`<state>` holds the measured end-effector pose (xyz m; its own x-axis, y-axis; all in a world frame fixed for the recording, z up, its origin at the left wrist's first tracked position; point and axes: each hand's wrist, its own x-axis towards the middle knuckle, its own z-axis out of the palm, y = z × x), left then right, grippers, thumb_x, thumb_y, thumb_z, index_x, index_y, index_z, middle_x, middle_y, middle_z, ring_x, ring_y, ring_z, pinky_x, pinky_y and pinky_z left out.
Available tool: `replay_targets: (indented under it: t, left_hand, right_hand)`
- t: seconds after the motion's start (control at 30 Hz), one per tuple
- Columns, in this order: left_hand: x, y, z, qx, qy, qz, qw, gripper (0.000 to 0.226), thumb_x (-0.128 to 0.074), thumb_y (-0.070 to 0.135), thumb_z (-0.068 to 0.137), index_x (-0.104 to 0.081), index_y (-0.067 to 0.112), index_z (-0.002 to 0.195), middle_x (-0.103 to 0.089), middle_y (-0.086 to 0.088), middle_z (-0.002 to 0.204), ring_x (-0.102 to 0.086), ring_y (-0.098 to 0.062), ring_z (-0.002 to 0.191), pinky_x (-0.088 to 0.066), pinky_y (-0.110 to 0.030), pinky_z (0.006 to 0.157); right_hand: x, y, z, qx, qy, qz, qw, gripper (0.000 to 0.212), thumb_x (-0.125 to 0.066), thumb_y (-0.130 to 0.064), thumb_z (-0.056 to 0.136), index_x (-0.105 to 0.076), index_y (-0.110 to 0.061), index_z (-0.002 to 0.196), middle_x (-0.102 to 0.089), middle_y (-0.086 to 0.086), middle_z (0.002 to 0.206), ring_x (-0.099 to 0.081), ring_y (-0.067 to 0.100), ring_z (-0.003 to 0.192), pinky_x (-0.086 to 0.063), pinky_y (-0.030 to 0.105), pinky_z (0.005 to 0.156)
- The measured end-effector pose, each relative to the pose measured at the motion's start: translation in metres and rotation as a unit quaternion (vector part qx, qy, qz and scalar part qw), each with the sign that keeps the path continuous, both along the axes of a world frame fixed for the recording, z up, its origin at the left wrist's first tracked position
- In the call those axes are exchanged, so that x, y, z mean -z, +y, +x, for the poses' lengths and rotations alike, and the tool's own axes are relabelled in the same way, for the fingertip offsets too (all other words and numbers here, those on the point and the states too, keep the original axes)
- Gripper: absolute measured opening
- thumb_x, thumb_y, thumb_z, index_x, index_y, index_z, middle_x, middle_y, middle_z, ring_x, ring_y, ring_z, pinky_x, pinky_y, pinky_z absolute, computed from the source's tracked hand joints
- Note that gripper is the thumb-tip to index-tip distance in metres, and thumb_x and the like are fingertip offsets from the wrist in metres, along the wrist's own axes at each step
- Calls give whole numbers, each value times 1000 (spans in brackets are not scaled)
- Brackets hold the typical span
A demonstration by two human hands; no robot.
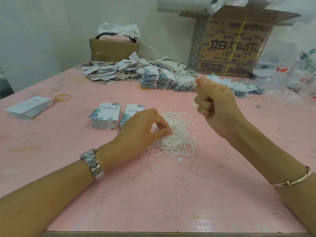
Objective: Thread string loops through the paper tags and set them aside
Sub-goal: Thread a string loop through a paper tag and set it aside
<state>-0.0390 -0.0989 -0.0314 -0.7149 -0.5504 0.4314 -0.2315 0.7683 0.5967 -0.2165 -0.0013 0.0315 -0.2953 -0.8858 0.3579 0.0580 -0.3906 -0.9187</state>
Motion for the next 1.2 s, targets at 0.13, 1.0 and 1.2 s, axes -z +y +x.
replay_targets:
  t: [0.13, 1.0, 1.2]
  left_hand:
    - [0, -2, 0, 1, -12, -35, 999, 9, -72, 42, 85, -74, 33, 86, -59, 16, 85, -48, 14, 77, -32, -24, 65]
    - [-18, 5, 4, -31, 194, -99, 976, 13, -71, 35, 85, -72, 24, 89, -57, 7, 86, -50, -14, 73, -37, -18, 64]
    - [-25, 4, 6, -16, 196, -113, 974, 9, -71, 25, 87, -75, 19, 94, -59, 4, 89, -51, -16, 75, -41, -23, 66]
  right_hand:
    - [-12, 5, -9, 25, -10, -20, 999, 18, -48, -33, 97, -51, -22, 83, -17, -8, 58, -15, 4, 46, -17, 13, 38]
    - [24, -6, 8, -66, 205, 114, 970, 12, -66, -35, 84, -71, -24, 82, -32, -7, 50, -21, 9, 45, -19, 18, 42]
    - [23, -6, 7, -58, 160, 103, 980, 11, -76, -28, 75, -75, -19, 82, -34, -10, 48, -21, 8, 45, -21, 16, 40]
